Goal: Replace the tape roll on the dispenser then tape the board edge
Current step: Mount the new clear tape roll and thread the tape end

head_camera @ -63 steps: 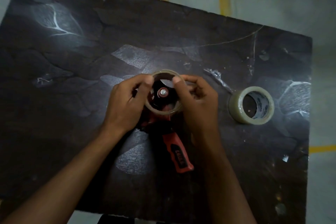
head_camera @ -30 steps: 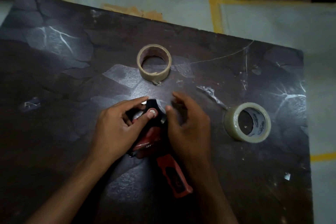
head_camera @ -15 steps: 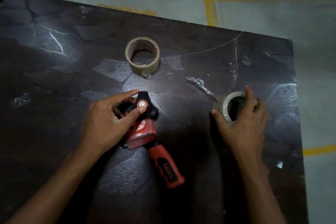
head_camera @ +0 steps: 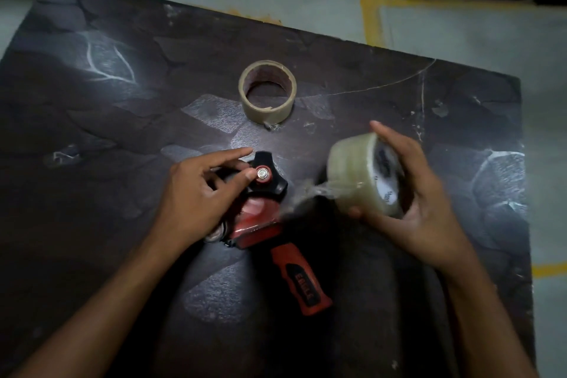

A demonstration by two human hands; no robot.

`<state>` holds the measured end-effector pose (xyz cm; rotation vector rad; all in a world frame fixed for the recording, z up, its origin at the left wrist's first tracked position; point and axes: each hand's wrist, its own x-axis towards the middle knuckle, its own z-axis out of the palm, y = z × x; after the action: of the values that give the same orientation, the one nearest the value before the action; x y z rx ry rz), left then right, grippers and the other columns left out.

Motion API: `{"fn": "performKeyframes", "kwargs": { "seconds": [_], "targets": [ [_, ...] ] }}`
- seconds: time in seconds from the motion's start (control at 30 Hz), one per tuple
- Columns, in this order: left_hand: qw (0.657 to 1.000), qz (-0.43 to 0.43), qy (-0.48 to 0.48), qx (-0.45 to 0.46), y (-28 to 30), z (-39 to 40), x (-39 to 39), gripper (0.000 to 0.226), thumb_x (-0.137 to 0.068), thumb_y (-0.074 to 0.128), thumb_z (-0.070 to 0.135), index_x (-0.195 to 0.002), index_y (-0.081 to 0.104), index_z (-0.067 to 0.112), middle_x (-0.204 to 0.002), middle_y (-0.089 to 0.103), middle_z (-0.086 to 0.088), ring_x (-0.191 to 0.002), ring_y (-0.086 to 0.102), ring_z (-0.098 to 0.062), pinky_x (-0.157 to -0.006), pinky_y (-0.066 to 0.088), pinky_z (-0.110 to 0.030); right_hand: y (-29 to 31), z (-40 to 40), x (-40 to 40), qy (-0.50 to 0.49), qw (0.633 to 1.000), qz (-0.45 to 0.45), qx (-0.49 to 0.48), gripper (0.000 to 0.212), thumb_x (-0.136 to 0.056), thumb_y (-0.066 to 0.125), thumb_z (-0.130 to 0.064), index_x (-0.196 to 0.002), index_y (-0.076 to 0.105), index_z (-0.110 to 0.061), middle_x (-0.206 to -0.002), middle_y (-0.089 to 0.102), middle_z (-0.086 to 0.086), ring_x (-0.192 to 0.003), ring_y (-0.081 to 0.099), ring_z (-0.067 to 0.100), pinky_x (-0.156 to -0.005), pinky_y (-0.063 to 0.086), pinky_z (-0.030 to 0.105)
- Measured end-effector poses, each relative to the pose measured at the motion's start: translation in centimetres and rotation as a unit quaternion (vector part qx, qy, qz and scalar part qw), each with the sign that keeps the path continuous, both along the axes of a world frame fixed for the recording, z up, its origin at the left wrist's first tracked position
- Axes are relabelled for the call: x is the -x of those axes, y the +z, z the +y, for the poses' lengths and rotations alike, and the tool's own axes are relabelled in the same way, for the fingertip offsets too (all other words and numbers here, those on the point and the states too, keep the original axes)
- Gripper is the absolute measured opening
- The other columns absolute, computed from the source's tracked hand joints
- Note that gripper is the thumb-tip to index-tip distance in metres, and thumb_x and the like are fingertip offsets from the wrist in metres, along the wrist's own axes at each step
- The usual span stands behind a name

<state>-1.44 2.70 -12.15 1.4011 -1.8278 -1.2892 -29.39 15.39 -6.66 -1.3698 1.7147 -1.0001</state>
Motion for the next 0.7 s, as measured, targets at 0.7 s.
{"fn": "performKeyframes", "kwargs": {
  "seconds": [0.7],
  "targets": [
    [0.983, 0.170, 0.031, -0.060, -0.6, 2.5, -3.7, 0.032, -0.097, 0.063, 0.018, -0.127, 0.073, 0.019, -0.120, 0.081, 0.005, -0.115, 0.076, -0.016, -0.102, 0.057, -0.029, -0.7, -8.0, -6.1, 0.280, 0.953, 0.085, -0.073, 0.102, -0.080, 0.089, -0.018, -0.164, 0.032, -0.033, -0.169, 0.024, -0.009, -0.161, 0.022, 0.010, -0.129, 0.031, 0.039]
  ]
}}
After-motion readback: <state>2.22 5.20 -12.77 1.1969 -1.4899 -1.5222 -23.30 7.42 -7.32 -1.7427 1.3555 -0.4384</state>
